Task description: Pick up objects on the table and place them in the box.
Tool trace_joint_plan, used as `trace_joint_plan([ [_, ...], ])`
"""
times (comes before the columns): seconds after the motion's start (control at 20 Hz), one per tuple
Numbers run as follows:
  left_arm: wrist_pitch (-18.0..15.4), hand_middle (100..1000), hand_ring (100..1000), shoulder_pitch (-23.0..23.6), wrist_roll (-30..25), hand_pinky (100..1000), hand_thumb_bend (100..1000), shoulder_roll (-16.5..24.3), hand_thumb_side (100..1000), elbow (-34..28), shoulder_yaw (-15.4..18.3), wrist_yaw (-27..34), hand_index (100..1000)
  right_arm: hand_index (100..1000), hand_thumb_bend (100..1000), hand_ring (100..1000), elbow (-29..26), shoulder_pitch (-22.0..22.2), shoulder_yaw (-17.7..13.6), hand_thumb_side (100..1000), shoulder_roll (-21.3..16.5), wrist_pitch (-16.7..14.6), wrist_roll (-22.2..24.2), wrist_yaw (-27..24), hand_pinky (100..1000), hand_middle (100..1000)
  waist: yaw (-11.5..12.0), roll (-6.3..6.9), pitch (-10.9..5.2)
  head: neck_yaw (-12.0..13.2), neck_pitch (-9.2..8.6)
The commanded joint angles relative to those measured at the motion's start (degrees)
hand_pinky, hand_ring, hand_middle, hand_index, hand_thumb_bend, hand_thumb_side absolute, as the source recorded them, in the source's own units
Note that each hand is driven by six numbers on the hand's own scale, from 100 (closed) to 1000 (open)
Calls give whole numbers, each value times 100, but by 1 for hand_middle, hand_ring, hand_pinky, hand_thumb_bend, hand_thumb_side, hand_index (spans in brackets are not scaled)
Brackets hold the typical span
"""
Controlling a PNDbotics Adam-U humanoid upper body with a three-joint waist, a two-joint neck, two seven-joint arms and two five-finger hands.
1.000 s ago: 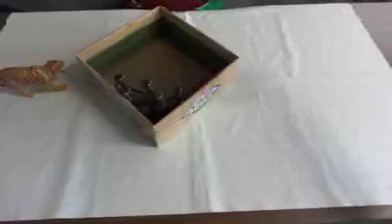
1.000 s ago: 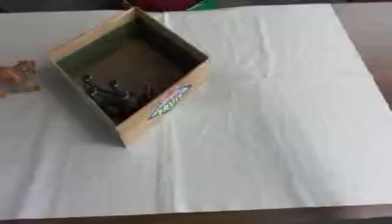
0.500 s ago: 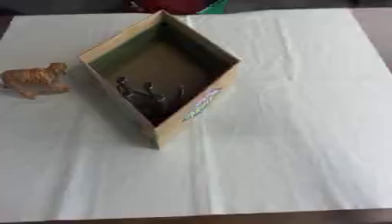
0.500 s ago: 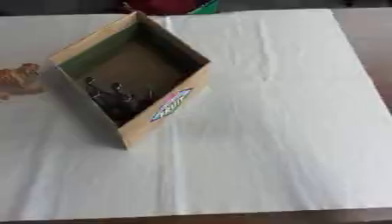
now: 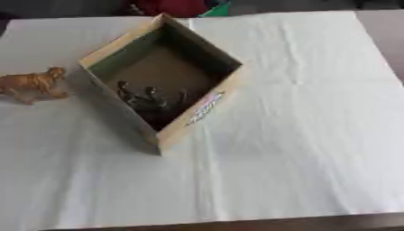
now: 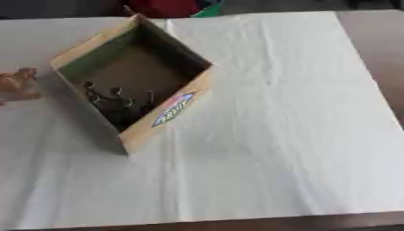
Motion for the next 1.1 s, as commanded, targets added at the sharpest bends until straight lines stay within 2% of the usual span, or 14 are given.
trace_joint_plan([
  [0.05, -230, 856, 869, -201, -254, 673, 967, 280, 1000, 370, -176, -257, 969, 809, 100, 972, -111, -21, 15, 988, -295, 5, -261, -290, 729, 727, -10, 0, -117, 35, -59],
  [0.2, -465, 856, 869, -409, -489, 673, 967, 194, 1000, 747, -203, -492, 969, 809, 100, 972, -111, 34, 56, 988, -357, -61, -496, -526, 729, 727, -4, -2, -122, 31, -58],
  [0.25, -541, 891, 895, -453, -565, 684, 940, 171, 958, 849, -208, -568, 988, 805, 100, 979, -111, 51, 68, 985, -374, -82, -572, -602, 727, 720, -6, -1, -117, 37, -66],
  [0.45, -857, 908, 911, -549, -881, 696, 916, 39, 923, 1319, -537, -885, 997, 803, 100, 981, -111, 96, 139, 985, -422, -139, -889, -918, 726, 716, -41, 12, -88, 123, -99],
  [0.65, -1170, 924, 921, -692, -1194, 707, 863, -109, 833, 1576, -702, -1197, 1000, 801, 100, 987, -111, 167, 203, 987, -487, -185, -1201, -1118, 725, 711, -14, 16, -84, 136, -104],
  [0.85, -1460, 936, 936, -870, -1502, 716, 849, -197, 836, 1750, -584, -1506, 1000, 796, 100, 998, -111, 203, 316, 988, -501, -188, -1510, -1034, 725, 702, 14, 18, -89, 130, -108],
  [1.0, -1559, 934, 937, -1029, -1736, 715, 844, -264, 832, 1846, -493, -1739, 1000, 796, 100, 999, -111, 230, 414, 988, -502, -166, -1743, -895, 725, 701, 25, 21, -90, 123, -125],
  [1.05, -1577, 932, 936, -1089, -1813, 714, 827, -292, 835, 1851, -458, -1816, 1000, 794, 100, 999, -111, 238, 440, 987, -504, -160, -1820, -849, 724, 699, 27, 18, -90, 127, -129],
  [1.1, -1591, 932, 937, -1149, -1889, 714, 739, -323, 895, 1850, -425, -1892, 1000, 794, 100, 1000, -111, 247, 466, 988, -508, -153, -1896, -804, 724, 698, 32, 15, -90, 126, -132],
])
